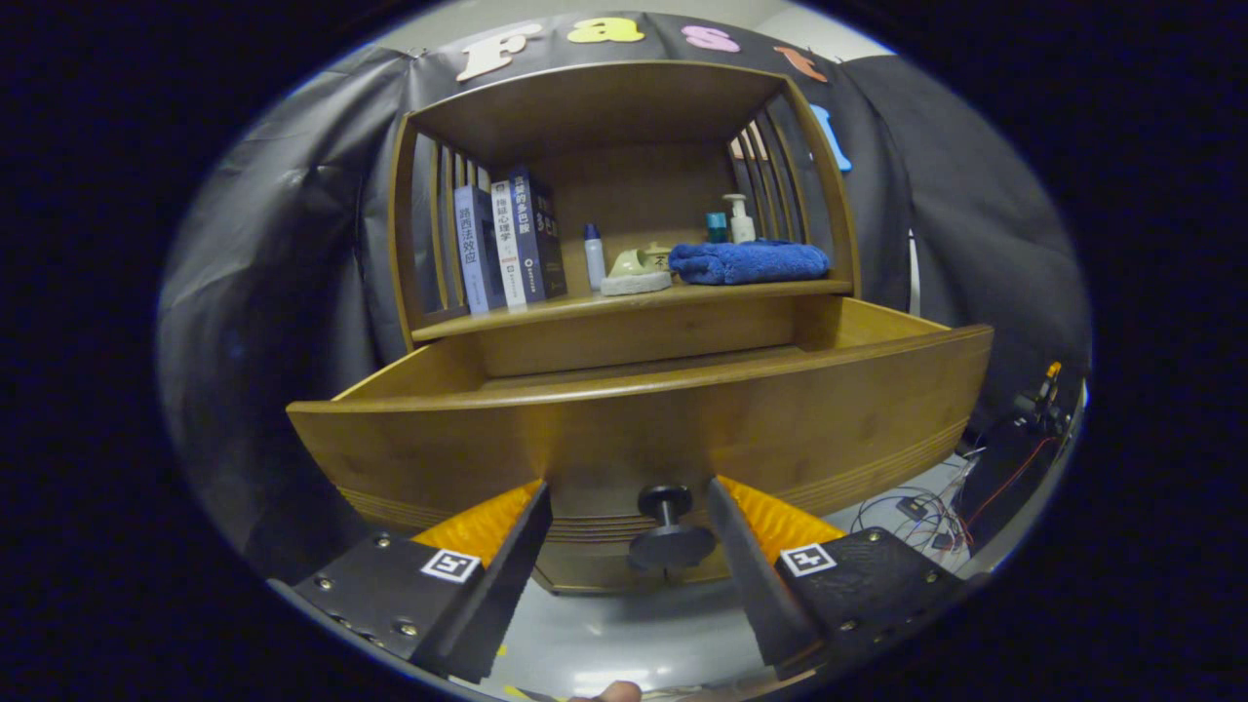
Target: Pull open the drawer, take out the items inside it, and place them on the countertop above the cabinet.
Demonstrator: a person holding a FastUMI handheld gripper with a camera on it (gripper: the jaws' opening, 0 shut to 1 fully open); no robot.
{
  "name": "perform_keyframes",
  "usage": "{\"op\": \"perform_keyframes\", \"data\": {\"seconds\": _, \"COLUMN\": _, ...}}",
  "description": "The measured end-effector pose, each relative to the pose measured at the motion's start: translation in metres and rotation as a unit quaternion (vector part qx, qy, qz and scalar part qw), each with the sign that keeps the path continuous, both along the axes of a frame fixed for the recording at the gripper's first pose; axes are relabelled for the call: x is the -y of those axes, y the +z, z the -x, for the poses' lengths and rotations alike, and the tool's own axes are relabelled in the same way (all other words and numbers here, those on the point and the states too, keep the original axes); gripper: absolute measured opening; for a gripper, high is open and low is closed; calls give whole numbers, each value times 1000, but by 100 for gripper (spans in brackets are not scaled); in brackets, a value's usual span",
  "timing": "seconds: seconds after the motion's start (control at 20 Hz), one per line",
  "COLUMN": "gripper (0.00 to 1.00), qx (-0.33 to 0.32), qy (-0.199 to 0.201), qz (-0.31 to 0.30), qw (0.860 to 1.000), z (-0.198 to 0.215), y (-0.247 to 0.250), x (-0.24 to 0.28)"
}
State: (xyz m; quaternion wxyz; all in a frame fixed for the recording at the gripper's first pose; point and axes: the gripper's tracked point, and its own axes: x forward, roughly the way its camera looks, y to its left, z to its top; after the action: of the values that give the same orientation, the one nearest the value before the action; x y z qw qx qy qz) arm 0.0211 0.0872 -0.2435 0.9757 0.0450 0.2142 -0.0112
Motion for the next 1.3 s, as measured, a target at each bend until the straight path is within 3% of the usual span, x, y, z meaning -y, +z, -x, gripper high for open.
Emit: {"op": "perform_keyframes", "data": {"seconds": 1.3, "gripper": 96, "qx": 9, "qy": 2, "qz": -12, "qw": 1000, "z": -44, "y": 10, "x": 0}}
